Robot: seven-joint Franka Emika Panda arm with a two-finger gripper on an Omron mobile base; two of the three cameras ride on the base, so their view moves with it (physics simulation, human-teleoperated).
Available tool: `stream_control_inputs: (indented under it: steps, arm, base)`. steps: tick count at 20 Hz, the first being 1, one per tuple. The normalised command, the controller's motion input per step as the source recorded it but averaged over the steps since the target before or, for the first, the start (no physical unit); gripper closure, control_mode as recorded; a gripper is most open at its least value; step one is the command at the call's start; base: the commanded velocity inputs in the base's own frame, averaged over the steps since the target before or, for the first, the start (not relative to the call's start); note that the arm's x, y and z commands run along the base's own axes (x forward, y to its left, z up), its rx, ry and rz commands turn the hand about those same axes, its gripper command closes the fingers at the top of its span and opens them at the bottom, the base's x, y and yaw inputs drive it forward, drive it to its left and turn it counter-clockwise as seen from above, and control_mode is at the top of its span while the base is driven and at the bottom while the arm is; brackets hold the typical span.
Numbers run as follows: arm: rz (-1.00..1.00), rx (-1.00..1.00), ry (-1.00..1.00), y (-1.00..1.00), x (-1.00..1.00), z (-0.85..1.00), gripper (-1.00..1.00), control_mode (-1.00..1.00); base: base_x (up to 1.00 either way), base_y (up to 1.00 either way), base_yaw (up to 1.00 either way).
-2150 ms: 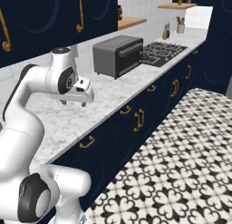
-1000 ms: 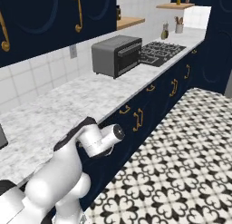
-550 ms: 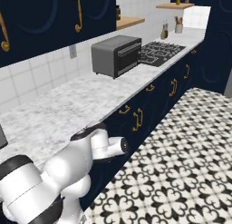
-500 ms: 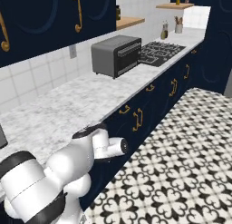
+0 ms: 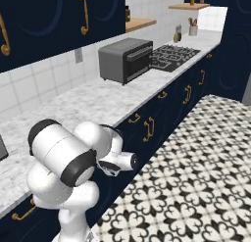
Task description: Take a straw from the drawer in front and place it inside the glass cup on the dining counter.
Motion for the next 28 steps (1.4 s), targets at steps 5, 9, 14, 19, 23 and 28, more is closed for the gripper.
stream_control_inputs:
  steps: [5,9,14,19,23,28]
  arm:
    - [0.00,0.11,0.06,0.07,0.34,-0.29,-1.00,-1.00]
    - [0.00,0.10,0.05,0.03,0.40,-0.35,-1.00,-1.00]
    - [0.00,0.06,0.01,0.00,0.52,-0.28,-1.00,-1.00]
    - [0.00,0.01,0.02,0.22,0.47,-0.27,-1.00,-1.00]
    - [0.00,0.01,0.07,0.45,0.37,-0.18,-1.00,-1.00]
    - [0.00,0.04,0.04,0.11,0.29,-0.25,-1.00,-1.00]
  base:
    - [0.00,0.00,0.00]
    - [0.00,0.00,0.00]
    - [0.00,0.00,0.00]
    - [0.00,0.00,0.00]
    - [0.00,0.00,0.00]
    - [0.00,0.00,0.00]
